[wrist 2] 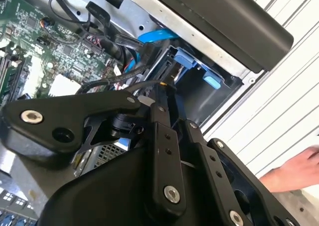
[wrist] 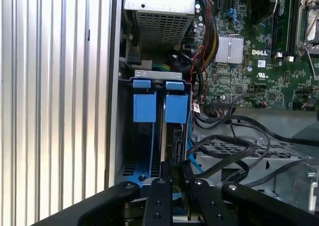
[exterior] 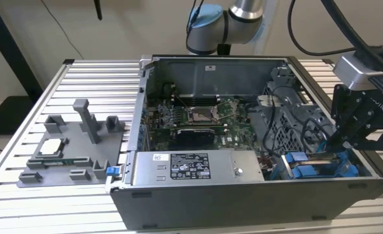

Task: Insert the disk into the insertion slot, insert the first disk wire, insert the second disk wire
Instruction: 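Insert the first disk wire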

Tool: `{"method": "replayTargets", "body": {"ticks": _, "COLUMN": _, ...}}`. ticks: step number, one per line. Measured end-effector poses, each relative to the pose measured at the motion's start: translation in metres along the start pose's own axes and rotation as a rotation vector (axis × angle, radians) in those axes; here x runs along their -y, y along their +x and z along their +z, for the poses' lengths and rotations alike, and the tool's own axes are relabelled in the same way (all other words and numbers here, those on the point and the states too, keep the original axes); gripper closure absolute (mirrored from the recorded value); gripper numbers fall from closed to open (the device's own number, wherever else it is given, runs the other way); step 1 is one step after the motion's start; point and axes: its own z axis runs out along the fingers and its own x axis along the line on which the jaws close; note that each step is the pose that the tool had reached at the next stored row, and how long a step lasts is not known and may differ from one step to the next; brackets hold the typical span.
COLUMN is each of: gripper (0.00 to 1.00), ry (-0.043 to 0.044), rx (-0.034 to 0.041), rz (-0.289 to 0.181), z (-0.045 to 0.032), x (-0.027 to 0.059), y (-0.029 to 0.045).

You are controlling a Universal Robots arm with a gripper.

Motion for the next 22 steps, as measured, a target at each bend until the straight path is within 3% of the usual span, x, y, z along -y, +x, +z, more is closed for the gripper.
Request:
{"method": "replayTargets", "body": {"ticks": 2, "gripper": 1.00, "ry": 0.0015, "rx": 0.0061, "rz": 0.000, "z": 0.0012, "x": 0.0001, "y": 0.0000}}
{"method": "replayTargets", "body": {"ticks": 6, "gripper": 1.00, "ry": 0.0181, "rx": 0.0070, "rz": -0.001, "z": 0.0042, "x": 0.0000, "y": 0.0003}}
{"method": "replayTargets", "body": {"ticks": 8, "gripper": 1.00, "ry": 0.0224, "rx": 0.0075, "rz": -0.002, "z": 0.0052, "x": -0.0003, "y": 0.0002}}
{"method": "replayTargets", "body": {"ticks": 22, "gripper": 1.00, "ry": 0.0229, "rx": 0.0075, "rz": -0.002, "z": 0.0110, "x": -0.0034, "y": -0.0003}}
